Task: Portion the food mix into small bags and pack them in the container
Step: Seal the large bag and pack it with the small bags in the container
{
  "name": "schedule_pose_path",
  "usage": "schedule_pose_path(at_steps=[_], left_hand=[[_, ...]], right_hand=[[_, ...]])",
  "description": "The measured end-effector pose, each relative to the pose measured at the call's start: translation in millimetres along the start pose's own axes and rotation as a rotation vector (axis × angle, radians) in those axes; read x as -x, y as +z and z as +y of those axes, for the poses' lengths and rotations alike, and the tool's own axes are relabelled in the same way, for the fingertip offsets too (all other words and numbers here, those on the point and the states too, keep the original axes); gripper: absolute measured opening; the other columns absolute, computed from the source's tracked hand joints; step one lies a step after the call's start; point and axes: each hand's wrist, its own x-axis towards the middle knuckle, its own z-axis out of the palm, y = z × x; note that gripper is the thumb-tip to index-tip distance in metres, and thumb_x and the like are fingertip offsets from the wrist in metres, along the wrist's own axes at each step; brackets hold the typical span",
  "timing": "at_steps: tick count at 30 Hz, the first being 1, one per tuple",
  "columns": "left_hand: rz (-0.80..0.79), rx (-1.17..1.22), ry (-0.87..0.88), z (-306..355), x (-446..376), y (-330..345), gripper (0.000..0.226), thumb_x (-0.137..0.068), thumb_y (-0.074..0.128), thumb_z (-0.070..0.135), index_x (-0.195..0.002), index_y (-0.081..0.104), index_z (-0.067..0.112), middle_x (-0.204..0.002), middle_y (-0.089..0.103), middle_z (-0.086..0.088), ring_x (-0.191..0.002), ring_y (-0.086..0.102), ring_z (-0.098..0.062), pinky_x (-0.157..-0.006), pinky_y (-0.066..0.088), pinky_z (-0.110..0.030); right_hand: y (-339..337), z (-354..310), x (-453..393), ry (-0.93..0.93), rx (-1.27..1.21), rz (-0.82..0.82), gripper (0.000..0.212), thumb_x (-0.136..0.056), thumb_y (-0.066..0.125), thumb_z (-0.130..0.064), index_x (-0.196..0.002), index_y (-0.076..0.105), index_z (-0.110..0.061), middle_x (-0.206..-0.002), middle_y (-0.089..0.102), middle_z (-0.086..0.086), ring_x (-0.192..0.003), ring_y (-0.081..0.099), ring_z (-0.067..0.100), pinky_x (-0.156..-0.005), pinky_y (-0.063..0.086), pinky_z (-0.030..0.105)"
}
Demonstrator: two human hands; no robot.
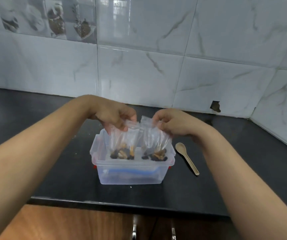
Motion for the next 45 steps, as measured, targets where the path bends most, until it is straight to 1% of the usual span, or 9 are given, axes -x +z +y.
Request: schedule_pose_path(at_steps=[8,11,17,21,25,28,34,41,45], left_hand=[[-0.015,-0.04,-0.073,-12.0,-15.7,27.3,0.022,-0.092,0.058,0.013,-0.099,0.048,0.031,-0.111,0.052,-0.008,-0.087,0.055,-0.014,-0.068,0.055,-0.027],[0.155,-0.409,-0.127,-6.9,-22.1,34.1,0.027,-0.088,0.063,0.019,-0.111,0.05,0.026,-0.104,0.055,0.0,-0.086,0.049,-0.017,-0.07,0.044,-0.03],[0.541,-0.988,-0.169,5.0,-21.6,65.0,0.019,-0.086,0.064,0.021,-0.105,0.061,0.023,-0.1,0.061,0.003,-0.092,0.058,-0.02,-0.063,0.03,-0.031],[0.672,-0.941,-0.155,5.9,-15.6,74.0,0.03,-0.087,0.061,0.011,-0.114,0.051,0.019,-0.106,0.053,-0.001,-0.093,0.056,-0.022,-0.06,0.029,-0.031],[0.548,-0.841,-0.214,10.3,-12.3,78.5,0.022,-0.089,0.061,0.019,-0.111,0.055,0.018,-0.108,0.061,-0.003,-0.093,0.06,-0.023,-0.064,0.042,-0.031],[0.462,-0.8,-0.241,7.2,-14.2,81.1,0.027,-0.09,0.057,0.018,-0.117,0.058,0.017,-0.116,0.062,-0.005,-0.101,0.061,-0.025,-0.073,0.046,-0.031],[0.413,-0.778,-0.257,-8.6,-23.1,89.5,0.035,-0.091,0.047,0.011,-0.124,0.057,0.018,-0.121,0.06,-0.007,-0.108,0.058,-0.027,-0.077,0.045,-0.032],[0.356,-0.772,-0.213,-15.9,-25.0,93.6,0.032,-0.092,0.045,0.013,-0.121,0.059,0.018,-0.12,0.062,-0.006,-0.111,0.058,-0.025,-0.085,0.047,-0.034],[0.494,-0.654,-0.16,-6.6,-10.8,75.2,0.027,-0.091,0.048,0.02,-0.112,0.065,0.022,-0.111,0.067,-0.006,-0.102,0.062,-0.027,-0.082,0.05,-0.035]], right_hand=[[25.6,9.5,-20.3,-0.022,0.205,-0.106,0.024,-0.094,0.046,-0.009,-0.099,0.061,-0.026,-0.086,0.051,-0.008,-0.078,0.049,0.012,-0.066,0.039,0.025],[36.2,13.0,-24.2,0.026,0.383,0.02,0.025,-0.094,0.049,-0.018,-0.107,0.063,-0.035,-0.102,0.054,-0.008,-0.098,0.053,0.016,-0.088,0.039,0.038],[58.5,18.2,-23.7,-0.127,0.812,0.277,0.025,-0.092,0.06,-0.03,-0.116,0.063,-0.037,-0.109,0.057,-0.006,-0.103,0.051,0.02,-0.072,0.026,0.033],[60.7,15.5,-20.3,-0.165,0.861,0.323,0.023,-0.088,0.063,-0.029,-0.112,0.062,-0.031,-0.101,0.064,-0.007,-0.097,0.059,0.021,-0.068,0.025,0.033],[60.2,7.7,-12.9,-0.246,0.864,0.38,0.025,-0.083,0.063,-0.01,-0.101,0.065,-0.027,-0.094,0.063,-0.005,-0.086,0.061,0.021,-0.062,0.035,0.031],[65.3,-0.4,-7.7,-0.236,0.774,0.251,0.018,-0.09,0.057,-0.015,-0.105,0.066,-0.019,-0.099,0.067,0.002,-0.09,0.063,0.024,-0.065,0.045,0.031],[76.0,6.2,-13.0,-0.136,0.774,0.008,0.008,-0.091,0.05,-0.01,-0.084,0.054,-0.012,-0.08,0.054,0.005,-0.08,0.057,0.027,-0.056,0.033,0.029],[74.7,7.0,-14.5,-0.085,0.76,-0.106,0.035,-0.088,0.044,0.001,-0.061,0.031,-0.017,-0.064,0.039,0.0,-0.07,0.045,0.023,-0.044,0.021,0.026],[72.2,8.6,-14.7,-0.105,0.649,0.107,0.017,-0.084,0.048,-0.002,-0.08,0.061,-0.013,-0.075,0.058,0.001,-0.08,0.057,0.03,-0.051,0.04,0.029]])
